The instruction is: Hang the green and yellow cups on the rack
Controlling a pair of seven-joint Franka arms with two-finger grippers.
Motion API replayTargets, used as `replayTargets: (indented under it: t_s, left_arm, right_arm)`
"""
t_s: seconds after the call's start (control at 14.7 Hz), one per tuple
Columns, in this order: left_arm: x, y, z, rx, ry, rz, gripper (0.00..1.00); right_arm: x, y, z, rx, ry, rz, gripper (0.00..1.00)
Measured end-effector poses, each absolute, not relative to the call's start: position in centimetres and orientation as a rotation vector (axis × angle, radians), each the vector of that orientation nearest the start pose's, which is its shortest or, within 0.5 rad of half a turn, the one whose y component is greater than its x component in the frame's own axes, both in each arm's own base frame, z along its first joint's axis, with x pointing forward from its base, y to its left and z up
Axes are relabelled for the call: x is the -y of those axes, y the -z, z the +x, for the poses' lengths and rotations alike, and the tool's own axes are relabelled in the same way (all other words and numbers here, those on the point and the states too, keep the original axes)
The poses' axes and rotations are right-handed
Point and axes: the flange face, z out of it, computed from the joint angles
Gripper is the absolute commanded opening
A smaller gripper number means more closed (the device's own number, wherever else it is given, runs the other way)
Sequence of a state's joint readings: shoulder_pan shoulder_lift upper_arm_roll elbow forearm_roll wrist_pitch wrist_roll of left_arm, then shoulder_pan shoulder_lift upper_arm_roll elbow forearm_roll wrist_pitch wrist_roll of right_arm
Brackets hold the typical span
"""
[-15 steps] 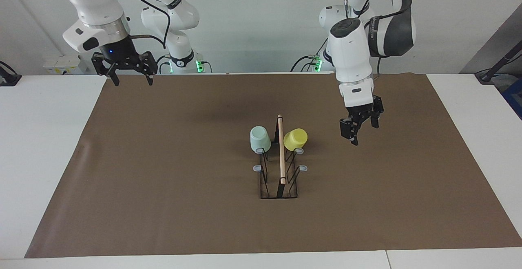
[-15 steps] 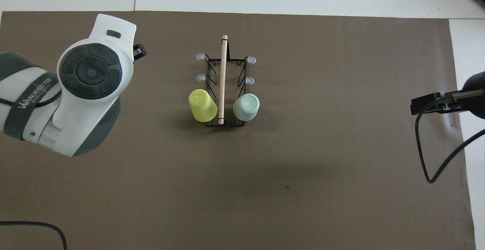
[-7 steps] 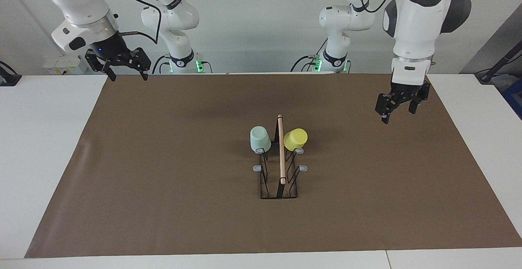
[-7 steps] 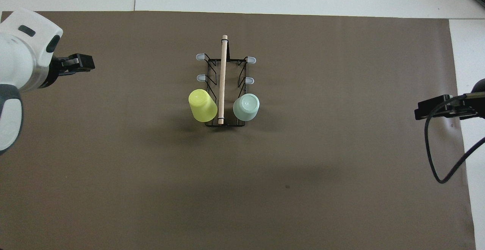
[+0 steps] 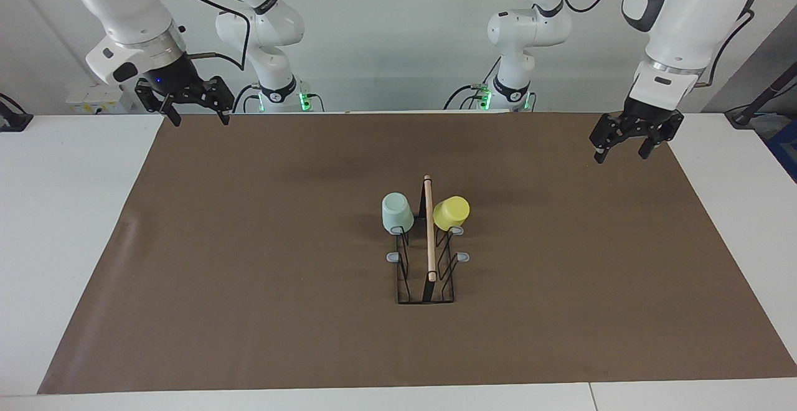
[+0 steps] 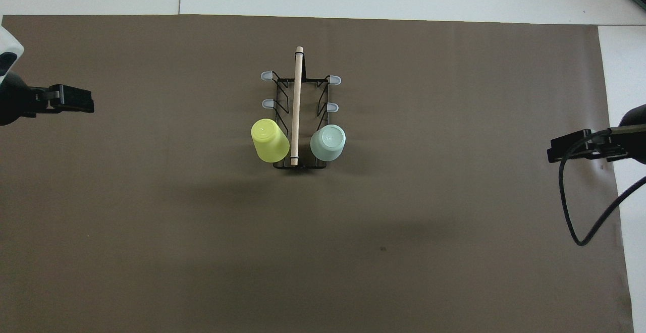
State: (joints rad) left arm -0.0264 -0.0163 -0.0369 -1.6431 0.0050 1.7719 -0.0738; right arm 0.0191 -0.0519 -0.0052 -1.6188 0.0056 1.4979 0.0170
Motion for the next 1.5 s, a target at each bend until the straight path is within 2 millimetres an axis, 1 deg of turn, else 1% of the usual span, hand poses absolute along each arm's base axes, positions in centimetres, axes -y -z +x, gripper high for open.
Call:
replayTargets:
  t_s: [0.14, 0.27, 0.34, 0.48, 0.82, 0.95, 1.16, 1.5]
  left_arm:
    - [2.8, -63.3, 56.1, -0.044, 0.179, -3.137, 1.00]
    - [2.0, -64.2, 55.5, -0.138, 0.126, -3.135, 1.00]
    - [1.6, -64.2, 55.3, -0.167, 0.098, -3.134, 1.00]
    - [1.1, -64.1, 55.0, -0.196, 0.053, -3.135, 1.00]
    - [1.9, -63.6, 54.8, -0.226, 0.016, -3.135, 1.00]
    - [2.0, -63.6, 54.8, -0.229, 0.013, -3.135, 1.00]
    - [0.9, -63.7, 54.8, -0.197, 0.014, -3.139, 1.00]
    - [0.1, -63.9, 54.6, -0.177, 0.016, -3.142, 1.00]
  right_arm:
    - [-1.1, -62.1, 52.9, 0.006, -0.120, -3.135, 1.00]
    - [-2.0, -61.8, 52.7, 0.031, -0.130, -3.138, 1.00]
    - [-2.2, -61.7, 52.6, 0.040, -0.131, -3.143, 1.00]
    - [-2.1, -61.8, 52.6, 0.037, -0.128, -3.145, 1.00]
    - [-1.4, -61.8, 52.6, 0.023, -0.126, -3.152, 1.00]
    - [-0.7, -61.8, 52.6, 0.019, -0.127, -3.156, 1.00]
    - [0.7, -61.8, 52.6, 0.030, -0.130, -3.155, 1.00]
    - [0.5, -61.8, 52.6, 0.038, -0.129, -3.154, 1.00]
